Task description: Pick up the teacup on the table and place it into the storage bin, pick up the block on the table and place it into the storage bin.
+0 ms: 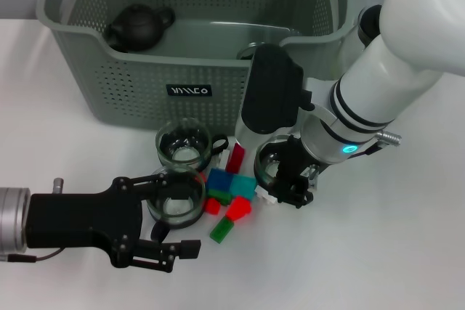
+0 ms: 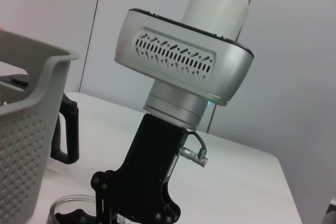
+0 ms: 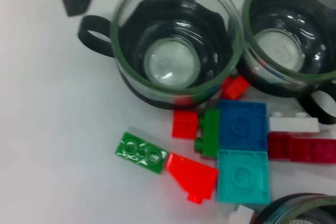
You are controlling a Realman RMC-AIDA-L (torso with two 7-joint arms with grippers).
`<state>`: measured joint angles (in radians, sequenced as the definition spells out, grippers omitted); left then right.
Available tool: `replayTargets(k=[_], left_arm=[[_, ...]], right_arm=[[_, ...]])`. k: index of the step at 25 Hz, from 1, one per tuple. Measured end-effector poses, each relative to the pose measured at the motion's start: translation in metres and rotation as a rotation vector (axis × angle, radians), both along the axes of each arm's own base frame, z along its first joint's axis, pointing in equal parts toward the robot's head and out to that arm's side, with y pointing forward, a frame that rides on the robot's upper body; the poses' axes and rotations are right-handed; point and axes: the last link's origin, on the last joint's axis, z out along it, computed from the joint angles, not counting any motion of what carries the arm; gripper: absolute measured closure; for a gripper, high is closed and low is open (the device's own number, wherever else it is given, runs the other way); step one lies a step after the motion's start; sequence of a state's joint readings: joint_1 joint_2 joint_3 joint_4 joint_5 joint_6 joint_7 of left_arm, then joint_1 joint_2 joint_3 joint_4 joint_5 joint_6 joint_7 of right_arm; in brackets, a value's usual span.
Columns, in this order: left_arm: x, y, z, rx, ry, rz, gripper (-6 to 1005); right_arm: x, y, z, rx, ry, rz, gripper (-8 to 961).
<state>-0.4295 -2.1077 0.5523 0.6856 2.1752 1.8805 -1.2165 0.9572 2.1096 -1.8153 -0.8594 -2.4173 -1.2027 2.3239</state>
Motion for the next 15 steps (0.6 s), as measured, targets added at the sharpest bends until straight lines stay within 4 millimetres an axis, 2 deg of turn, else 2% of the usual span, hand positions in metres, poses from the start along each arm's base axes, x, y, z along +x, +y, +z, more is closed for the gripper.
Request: replayTargets(k=[10,15], left_arm=[[0.0,0.0,0.0,0.0,0.0,0.001,65],[-0.001,-0.001,0.0,-0.002,-0.001,0.002,65]], right_arm=[[-0.003,-0.001,0.003,-0.011,0.001,-0.004,900],[-0.015,-0.002,0.015,-0.017,0.025,-0.007,899]])
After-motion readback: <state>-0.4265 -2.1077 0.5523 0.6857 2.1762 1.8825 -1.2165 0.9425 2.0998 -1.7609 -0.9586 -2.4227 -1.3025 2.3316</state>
